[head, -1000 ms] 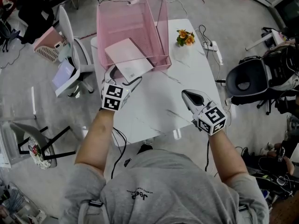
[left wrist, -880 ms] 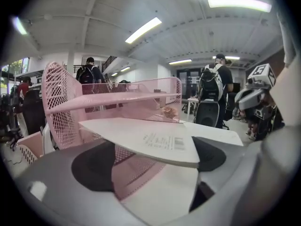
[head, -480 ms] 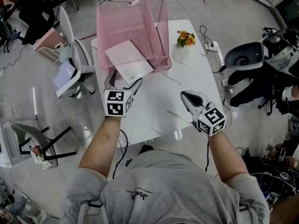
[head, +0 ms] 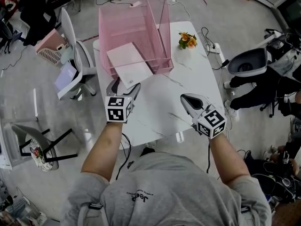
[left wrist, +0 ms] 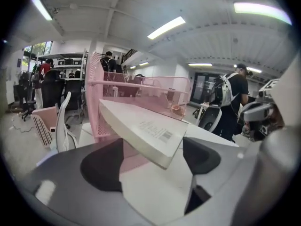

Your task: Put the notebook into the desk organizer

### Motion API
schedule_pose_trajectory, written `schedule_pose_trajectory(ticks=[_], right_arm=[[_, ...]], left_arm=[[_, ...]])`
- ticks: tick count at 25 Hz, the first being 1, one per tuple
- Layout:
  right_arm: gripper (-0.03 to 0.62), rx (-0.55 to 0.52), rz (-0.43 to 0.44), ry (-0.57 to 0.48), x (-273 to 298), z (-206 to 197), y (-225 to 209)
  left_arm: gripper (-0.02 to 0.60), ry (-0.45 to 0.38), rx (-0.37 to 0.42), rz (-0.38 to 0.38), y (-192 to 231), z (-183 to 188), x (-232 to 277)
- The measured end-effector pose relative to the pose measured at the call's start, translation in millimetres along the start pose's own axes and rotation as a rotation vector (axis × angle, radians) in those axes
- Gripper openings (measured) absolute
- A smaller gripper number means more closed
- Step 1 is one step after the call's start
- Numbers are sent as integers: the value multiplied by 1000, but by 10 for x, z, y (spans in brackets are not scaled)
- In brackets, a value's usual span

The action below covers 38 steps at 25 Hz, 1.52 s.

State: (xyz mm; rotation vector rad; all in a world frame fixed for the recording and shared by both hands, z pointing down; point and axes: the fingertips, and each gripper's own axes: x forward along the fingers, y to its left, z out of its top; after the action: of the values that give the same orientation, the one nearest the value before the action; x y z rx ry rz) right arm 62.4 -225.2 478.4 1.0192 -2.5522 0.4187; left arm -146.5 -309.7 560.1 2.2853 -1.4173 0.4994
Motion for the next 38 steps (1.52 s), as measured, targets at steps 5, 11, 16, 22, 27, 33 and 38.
schedule_pose_trajectory(ticks=[5, 11, 16, 22, 27, 33, 38], right_arm=[[5, 3, -4, -2, -7, -1, 1], [5, 2, 3, 0, 42, -8, 23], [5, 3, 8, -1, 57, -5, 71], [5, 4, 10, -1, 69, -11, 54], [5, 9, -5, -12, -15, 2, 54], [5, 32, -42, -54, -193, 11, -26], [5, 50, -115, -128, -613, 22, -152]], left_arm=[[390, -31, 17, -119, -53, 113, -8], [322, 21, 82, -89, 103, 213, 129], [306, 43, 186, 25, 88, 265, 124], [256, 34, 110, 131, 309, 268, 166], [313, 36, 100, 118, 244, 175, 94], [373, -27, 30, 5, -97, 80, -122], [281, -124, 122, -248, -973, 160, -286]])
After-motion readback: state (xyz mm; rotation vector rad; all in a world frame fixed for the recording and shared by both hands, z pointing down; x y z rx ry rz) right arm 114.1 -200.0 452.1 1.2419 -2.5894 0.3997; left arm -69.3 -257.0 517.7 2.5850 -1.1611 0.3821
